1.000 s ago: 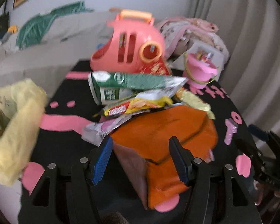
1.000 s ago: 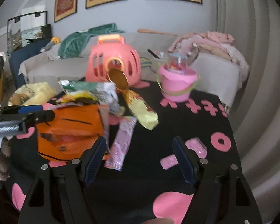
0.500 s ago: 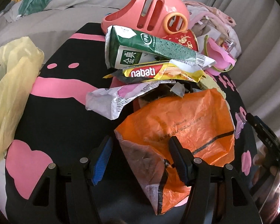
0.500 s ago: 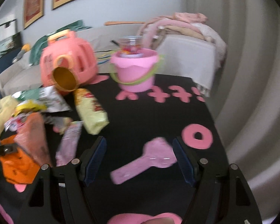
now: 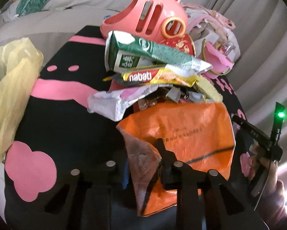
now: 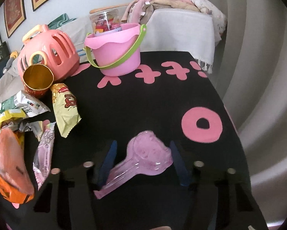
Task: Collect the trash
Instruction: 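Reach the left gripper to the orange plastic bag while the right gripper reaches the pink wrapper, then carry the orange bag and pink wrapper in both grippers to the yellow trash bag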
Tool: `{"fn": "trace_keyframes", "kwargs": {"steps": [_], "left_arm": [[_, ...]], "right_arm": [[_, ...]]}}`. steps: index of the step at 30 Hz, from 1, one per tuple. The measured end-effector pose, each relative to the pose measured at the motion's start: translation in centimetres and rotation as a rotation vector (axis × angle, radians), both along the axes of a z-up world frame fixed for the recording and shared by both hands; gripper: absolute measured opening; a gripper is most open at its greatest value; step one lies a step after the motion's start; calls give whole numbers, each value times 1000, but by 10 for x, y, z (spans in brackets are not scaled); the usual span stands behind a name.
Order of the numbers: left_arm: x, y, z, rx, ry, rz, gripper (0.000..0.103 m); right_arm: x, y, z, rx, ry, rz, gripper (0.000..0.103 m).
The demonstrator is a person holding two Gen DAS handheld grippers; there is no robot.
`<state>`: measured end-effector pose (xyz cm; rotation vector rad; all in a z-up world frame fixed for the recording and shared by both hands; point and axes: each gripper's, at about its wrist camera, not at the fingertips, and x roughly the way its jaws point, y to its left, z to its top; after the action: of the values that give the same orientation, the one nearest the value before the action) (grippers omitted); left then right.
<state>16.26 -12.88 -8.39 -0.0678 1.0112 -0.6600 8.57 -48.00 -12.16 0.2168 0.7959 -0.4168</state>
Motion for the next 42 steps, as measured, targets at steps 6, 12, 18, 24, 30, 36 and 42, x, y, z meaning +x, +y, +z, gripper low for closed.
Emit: {"fn": "trace_keyframes", "kwargs": {"steps": [6, 12, 18, 24, 30, 36, 42], "left_arm": [[-5, 17, 23, -20, -97, 23, 22], [-10, 46, 49, -39, -190, 84, 22], [-8, 95, 82, -56, -294, 182, 22], [9, 154, 112, -56, -394, 346, 22], [33, 204, 120, -9, -458, 495, 22], [59, 234, 107, 164, -526, 626, 22], [88, 236, 77, 465, -567, 651, 22]], "right_arm": [[-1, 27, 15, -15, -30, 95, 36], [-2, 76, 69, -62, -148, 220, 36], [14, 134, 109, -116, -235, 379, 36], [39, 180, 134, -122, -291, 508, 36], [68, 226, 151, -151, -338, 612, 36], [97, 257, 141, -89, -334, 670, 36], [126, 278, 124, -62, -283, 713, 36]]}}
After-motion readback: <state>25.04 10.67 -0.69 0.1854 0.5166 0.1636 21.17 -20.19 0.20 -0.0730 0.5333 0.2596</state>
